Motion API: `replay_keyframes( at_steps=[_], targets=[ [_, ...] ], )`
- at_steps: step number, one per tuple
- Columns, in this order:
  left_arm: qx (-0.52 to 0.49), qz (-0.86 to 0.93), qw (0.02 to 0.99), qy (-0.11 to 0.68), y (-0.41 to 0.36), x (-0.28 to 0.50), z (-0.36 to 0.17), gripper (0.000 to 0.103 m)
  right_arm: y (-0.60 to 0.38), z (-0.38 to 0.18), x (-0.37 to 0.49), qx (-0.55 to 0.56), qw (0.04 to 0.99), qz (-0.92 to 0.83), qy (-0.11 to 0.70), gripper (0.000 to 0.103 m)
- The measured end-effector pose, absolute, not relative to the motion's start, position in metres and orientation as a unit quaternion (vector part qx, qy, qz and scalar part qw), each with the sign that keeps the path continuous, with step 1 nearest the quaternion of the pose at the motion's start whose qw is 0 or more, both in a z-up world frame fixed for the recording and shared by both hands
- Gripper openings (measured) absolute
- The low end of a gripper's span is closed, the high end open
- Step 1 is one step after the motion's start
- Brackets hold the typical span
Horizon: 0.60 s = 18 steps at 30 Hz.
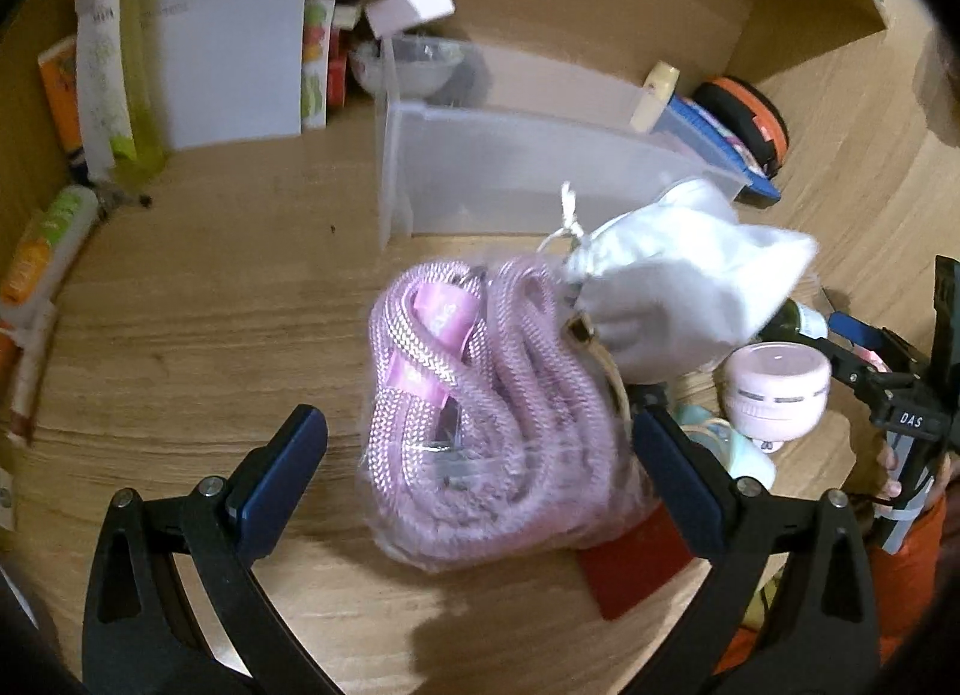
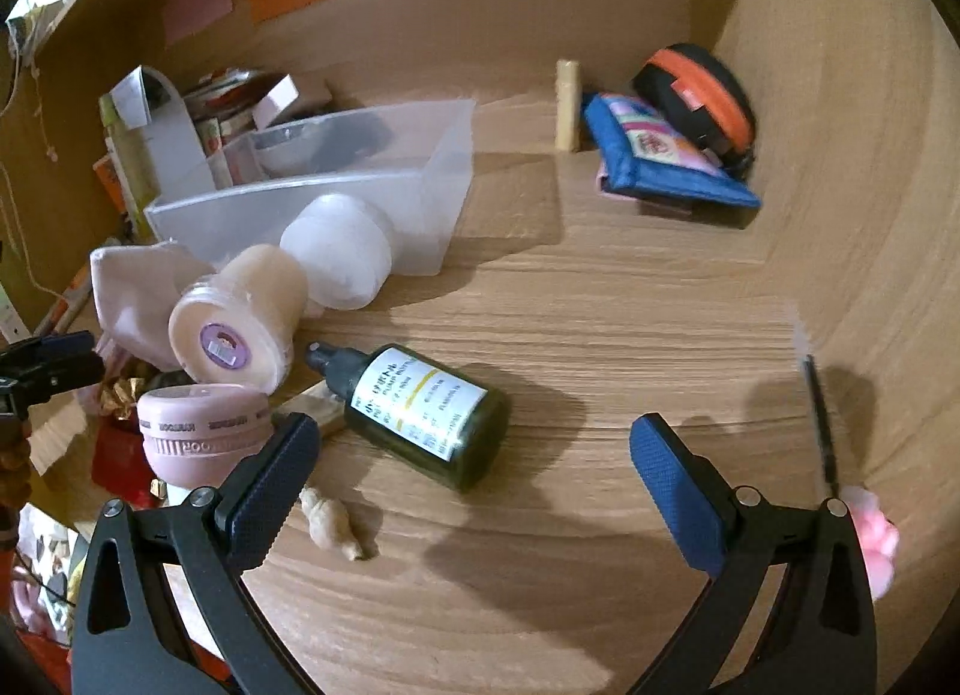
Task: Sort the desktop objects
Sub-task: 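Grasp the bagged pink rope with the left tool while the right tool grasps the green pump bottle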
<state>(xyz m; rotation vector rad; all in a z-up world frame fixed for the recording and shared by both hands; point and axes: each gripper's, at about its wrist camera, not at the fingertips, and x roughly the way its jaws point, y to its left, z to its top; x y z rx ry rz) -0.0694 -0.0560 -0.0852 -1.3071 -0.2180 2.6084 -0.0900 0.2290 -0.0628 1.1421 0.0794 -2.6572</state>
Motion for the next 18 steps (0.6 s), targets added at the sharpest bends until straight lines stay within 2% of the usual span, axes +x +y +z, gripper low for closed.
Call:
replay_keyframes(
  at_steps=[11, 14, 18],
  targets=[
    [-0.457, 0.882, 0.103, -0.056, -0.064, -0.083, -0.088, 0.103, 0.216, -0.075, -0.110, 0.414, 0.144, -0.898, 0.033, 0.100],
    [-0.451, 0.889, 0.077, -0.025, -0.073, -0.078, -0.087, 0.103, 0.222, -0.077, -0.114, 0.417, 0.140, -0.898, 0.029, 0.099],
    [-0.467, 0.882, 0.054, -0.028, -0.092, -0.073, -0.092, 0.103, 0.229, -0.078, -0.120, 0.423, 0.136, -0.896, 0.018, 0.097]
  ],
)
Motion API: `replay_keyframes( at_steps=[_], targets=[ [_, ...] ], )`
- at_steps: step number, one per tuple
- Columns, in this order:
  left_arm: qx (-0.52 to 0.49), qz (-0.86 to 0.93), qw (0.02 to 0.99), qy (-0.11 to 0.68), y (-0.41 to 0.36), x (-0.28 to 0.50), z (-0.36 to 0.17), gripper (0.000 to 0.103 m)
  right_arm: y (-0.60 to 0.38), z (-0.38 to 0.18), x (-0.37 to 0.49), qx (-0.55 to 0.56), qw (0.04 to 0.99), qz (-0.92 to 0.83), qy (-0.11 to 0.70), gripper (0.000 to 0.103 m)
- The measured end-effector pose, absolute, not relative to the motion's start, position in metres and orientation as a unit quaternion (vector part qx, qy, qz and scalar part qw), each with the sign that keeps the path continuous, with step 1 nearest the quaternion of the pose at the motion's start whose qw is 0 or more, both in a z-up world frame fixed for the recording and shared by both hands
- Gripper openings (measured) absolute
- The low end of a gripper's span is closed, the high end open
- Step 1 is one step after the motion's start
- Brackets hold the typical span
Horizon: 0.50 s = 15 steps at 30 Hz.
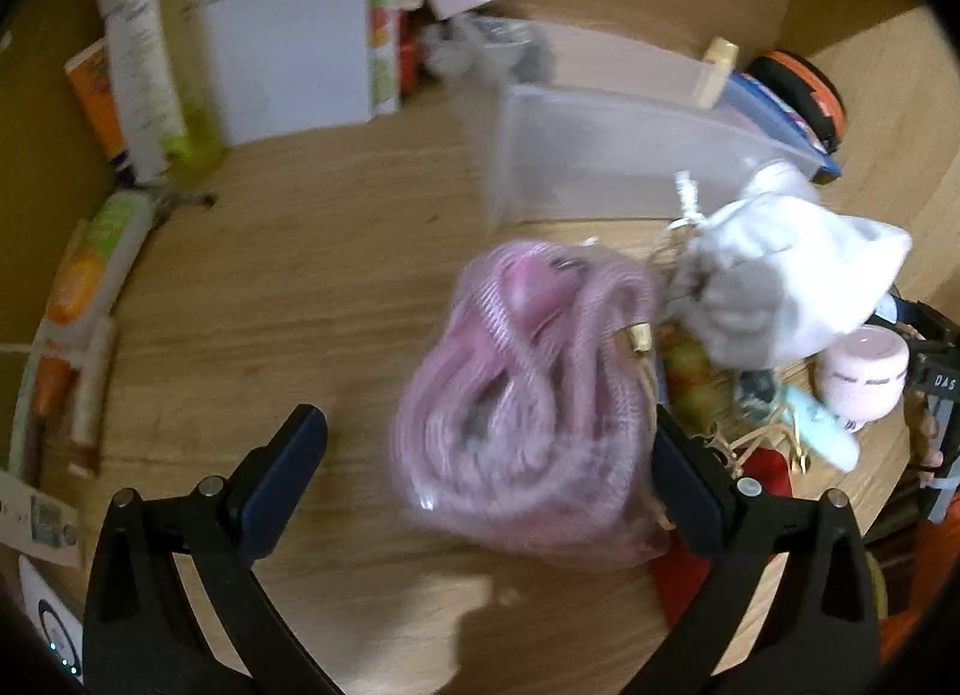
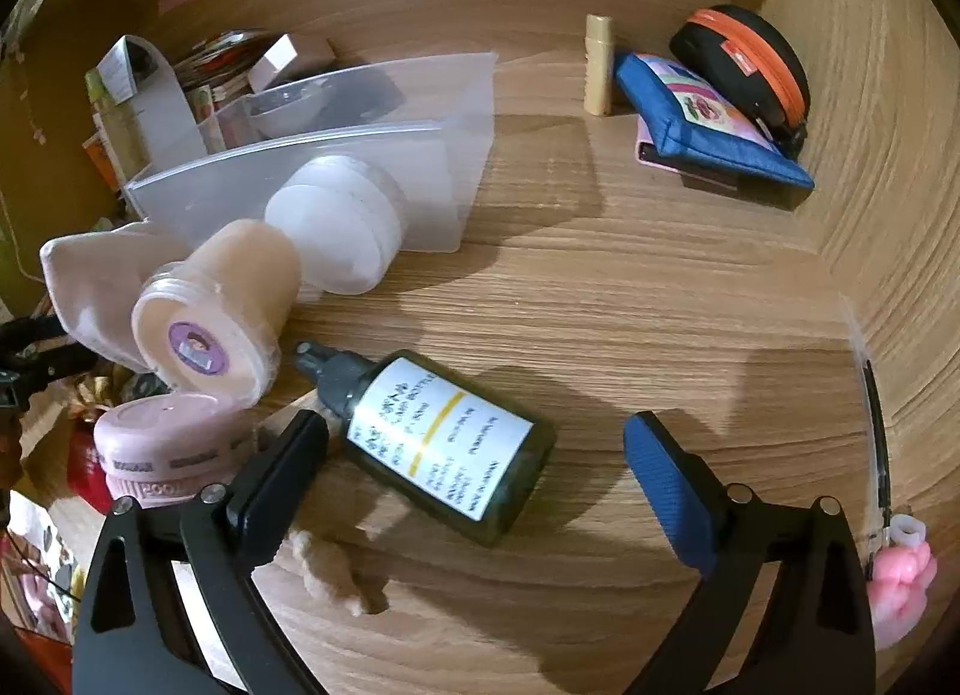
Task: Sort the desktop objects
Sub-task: 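Grasp the bagged pink rope with the left tool while the right tool grasps the green pump bottle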
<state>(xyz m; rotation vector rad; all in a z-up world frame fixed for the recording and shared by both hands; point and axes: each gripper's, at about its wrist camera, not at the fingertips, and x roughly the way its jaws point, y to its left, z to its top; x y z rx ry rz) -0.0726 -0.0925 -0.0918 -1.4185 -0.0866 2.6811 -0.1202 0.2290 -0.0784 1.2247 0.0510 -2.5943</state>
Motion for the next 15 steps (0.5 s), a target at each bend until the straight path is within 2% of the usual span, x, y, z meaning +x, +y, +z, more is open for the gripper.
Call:
replay_keyframes(
  at_steps=[9, 13, 15],
  targets=[
    [-0.425, 0.901, 0.087, -0.016, -0.090, -0.077, -0.055, 0.103, 0.227, -0.077, -0.122, 0.426, 0.154, -0.891, -0.001, 0.095],
    [-0.464, 0.876, 0.130, 0.023, -0.074, -0.101, -0.069, 0.103, 0.227, -0.077, -0.123, 0.429, 0.163, -0.888, 0.002, 0.093],
    [-0.494, 0.860, 0.119, 0.048, -0.070, -0.110, -0.082, 0.103, 0.228, -0.077, -0.123, 0.430, 0.165, -0.888, 0.006, 0.089]
  ],
)
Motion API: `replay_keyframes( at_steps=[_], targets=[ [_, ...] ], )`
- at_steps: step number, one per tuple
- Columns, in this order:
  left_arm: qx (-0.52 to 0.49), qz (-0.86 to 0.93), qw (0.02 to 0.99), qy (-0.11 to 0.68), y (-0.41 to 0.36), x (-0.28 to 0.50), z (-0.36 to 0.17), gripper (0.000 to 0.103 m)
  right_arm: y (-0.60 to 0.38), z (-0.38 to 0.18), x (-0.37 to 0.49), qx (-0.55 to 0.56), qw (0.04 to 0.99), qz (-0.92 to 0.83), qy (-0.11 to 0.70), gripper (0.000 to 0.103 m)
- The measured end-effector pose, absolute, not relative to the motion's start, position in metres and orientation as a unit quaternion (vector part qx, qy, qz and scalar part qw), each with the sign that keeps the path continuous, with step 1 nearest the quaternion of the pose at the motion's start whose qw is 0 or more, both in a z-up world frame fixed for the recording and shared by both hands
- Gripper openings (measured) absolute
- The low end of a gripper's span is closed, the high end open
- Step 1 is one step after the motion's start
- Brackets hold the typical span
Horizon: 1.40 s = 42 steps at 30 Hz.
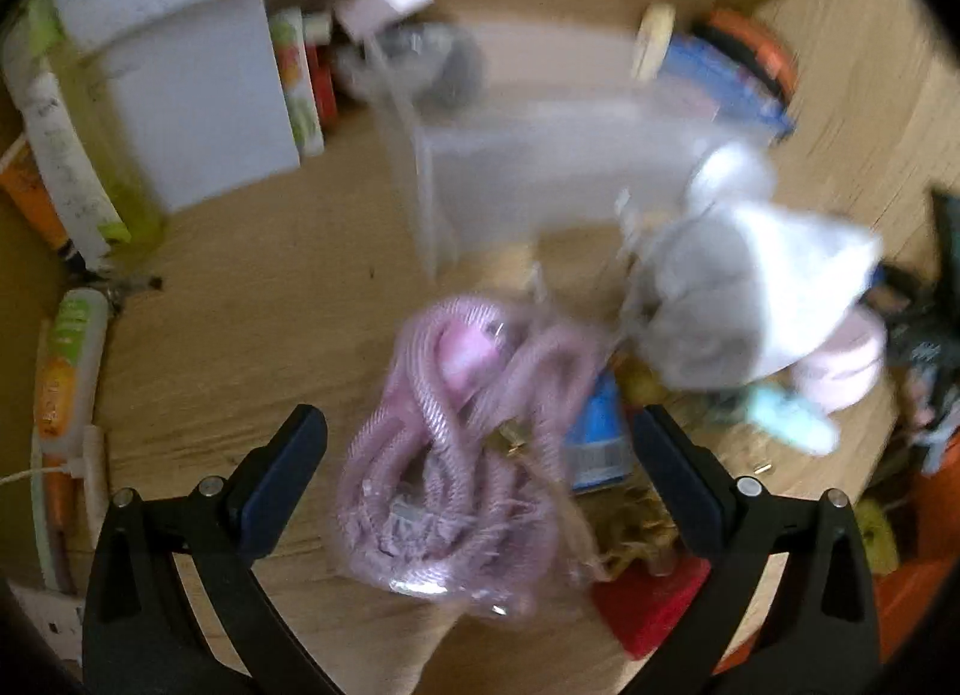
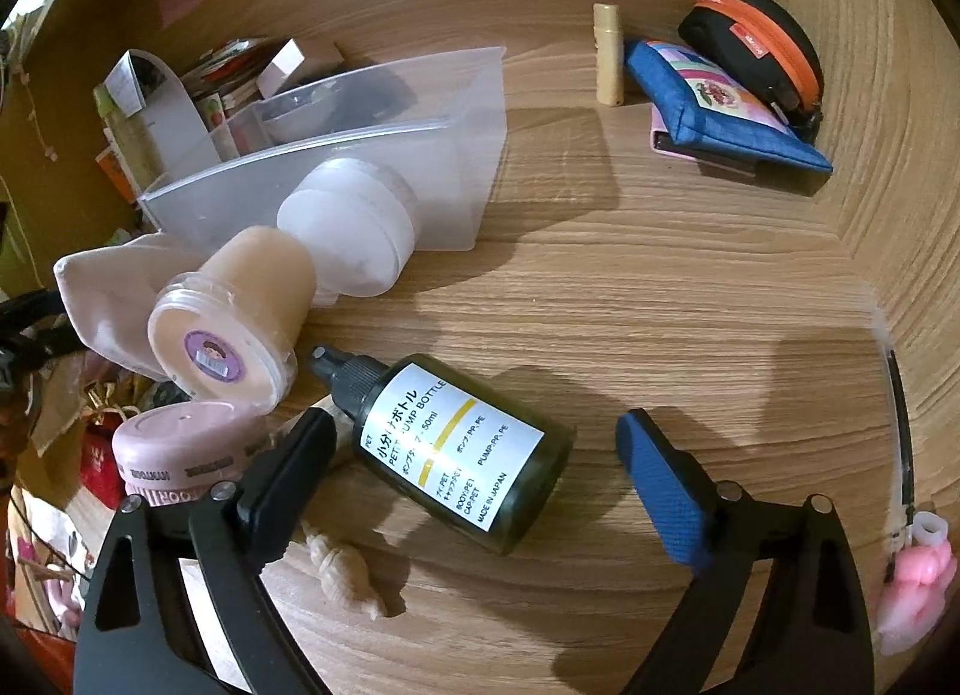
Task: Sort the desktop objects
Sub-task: 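Grasp the bagged pink rope with the left tool while the right tool grasps the green pump bottle, then carry the pink rope and green bottle into the clear bin and release both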
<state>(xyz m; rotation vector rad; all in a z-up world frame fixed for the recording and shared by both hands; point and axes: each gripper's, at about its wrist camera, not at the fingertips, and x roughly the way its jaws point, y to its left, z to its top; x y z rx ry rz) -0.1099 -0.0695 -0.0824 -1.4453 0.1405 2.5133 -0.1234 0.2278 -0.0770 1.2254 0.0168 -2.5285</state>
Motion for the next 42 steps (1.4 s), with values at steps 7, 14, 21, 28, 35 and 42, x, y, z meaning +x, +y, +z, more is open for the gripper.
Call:
replay_keyframes(
  at_steps=[7, 14, 21, 28, 35, 42],
  targets=[
    [-0.517, 0.847, 0.107, 0.064, -0.087, -0.117, -0.093, 0.103, 0.229, -0.075, -0.129, 0.435, 0.174, -0.884, -0.001, 0.084],
    [-0.518, 0.849, 0.095, 0.051, -0.104, -0.117, -0.103, 0.103, 0.222, -0.073, -0.129, 0.428, 0.172, -0.887, 0.008, 0.059],
    [-0.493, 0.861, 0.109, 0.059, -0.095, -0.127, -0.102, 0.103, 0.215, -0.072, -0.126, 0.425, 0.175, -0.887, 0.038, 0.043],
    [-0.470, 0.874, 0.109, 0.054, -0.087, -0.117, -0.096, 0.068, 0.222, -0.058, -0.123, 0.414, 0.172, -0.893, 0.028, 0.039],
    [-0.449, 0.889, 0.092, -0.003, -0.095, -0.105, -0.091, 0.063, 0.224, -0.037, -0.122, 0.394, 0.177, -0.902, 0.011, 0.039],
    [-0.391, 0.916, 0.078, -0.050, -0.110, -0.085, -0.066, 0.053, 0.225, -0.015, -0.123, 0.370, 0.186, -0.910, -0.012, 0.039]
  ],
)
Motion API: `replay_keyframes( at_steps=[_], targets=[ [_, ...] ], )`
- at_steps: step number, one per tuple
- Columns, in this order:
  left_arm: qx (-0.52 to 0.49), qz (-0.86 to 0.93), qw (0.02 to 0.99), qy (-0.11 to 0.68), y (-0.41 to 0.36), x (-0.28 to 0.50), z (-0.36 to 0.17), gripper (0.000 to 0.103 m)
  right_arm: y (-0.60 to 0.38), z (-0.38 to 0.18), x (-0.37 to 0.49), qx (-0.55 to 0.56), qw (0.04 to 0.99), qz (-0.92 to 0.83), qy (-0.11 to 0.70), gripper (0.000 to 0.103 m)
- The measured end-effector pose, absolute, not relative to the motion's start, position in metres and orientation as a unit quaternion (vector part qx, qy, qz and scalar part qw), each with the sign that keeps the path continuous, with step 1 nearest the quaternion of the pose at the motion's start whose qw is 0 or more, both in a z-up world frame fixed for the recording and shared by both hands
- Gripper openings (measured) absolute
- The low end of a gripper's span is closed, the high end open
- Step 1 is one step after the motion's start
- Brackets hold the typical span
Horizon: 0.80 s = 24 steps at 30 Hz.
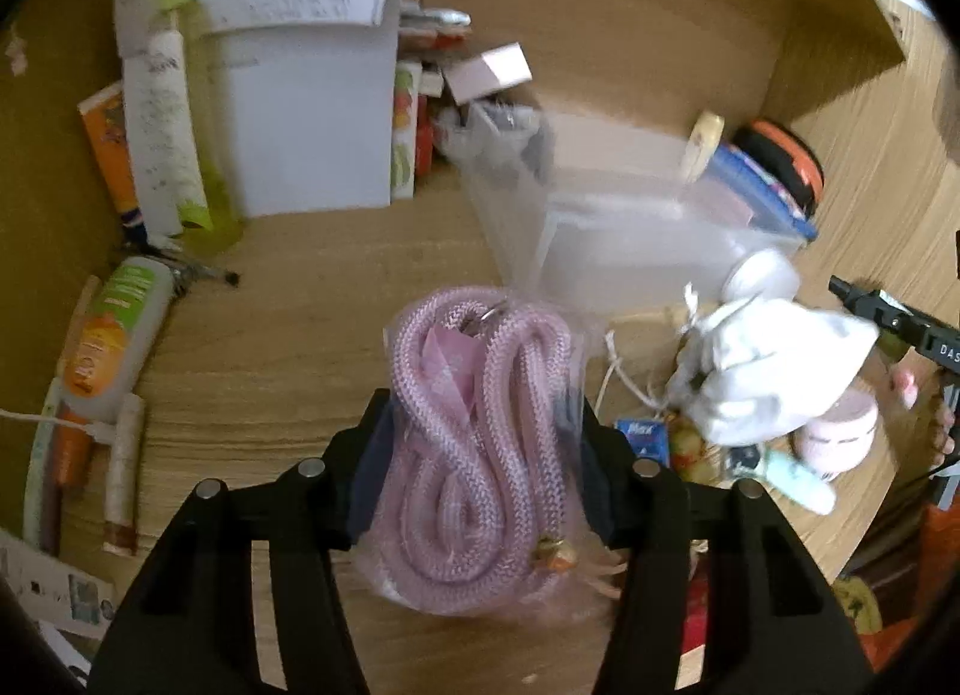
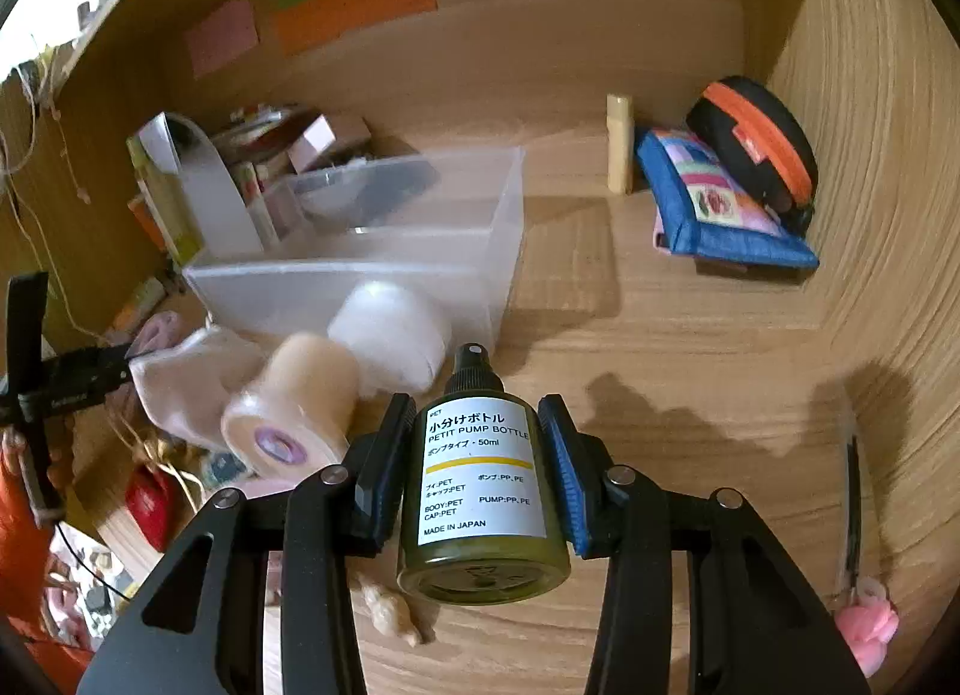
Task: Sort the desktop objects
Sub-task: 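Carry the pink rope and green bottle into the clear bin and release both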
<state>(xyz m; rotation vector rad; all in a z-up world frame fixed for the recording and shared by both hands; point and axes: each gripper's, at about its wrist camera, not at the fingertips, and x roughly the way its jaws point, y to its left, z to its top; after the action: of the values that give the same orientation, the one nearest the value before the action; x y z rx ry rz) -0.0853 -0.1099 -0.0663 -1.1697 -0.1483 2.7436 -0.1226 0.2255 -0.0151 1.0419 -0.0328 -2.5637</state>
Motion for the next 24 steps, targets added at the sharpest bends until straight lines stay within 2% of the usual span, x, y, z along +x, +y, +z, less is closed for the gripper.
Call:
replay_keyframes(
  at_steps=[9, 24],
  targets=[
    [-0.340, 0.936, 0.064, -0.065, -0.114, -0.078, -0.039, 0.051, 0.213, 0.007, -0.122, 0.338, 0.202, -0.919, -0.021, 0.039],
    [-0.274, 0.953, 0.114, -0.061, -0.074, -0.094, 0.011, 0.051, 0.189, 0.026, -0.151, 0.315, 0.228, -0.921, -0.016, 0.039]
  ],
)
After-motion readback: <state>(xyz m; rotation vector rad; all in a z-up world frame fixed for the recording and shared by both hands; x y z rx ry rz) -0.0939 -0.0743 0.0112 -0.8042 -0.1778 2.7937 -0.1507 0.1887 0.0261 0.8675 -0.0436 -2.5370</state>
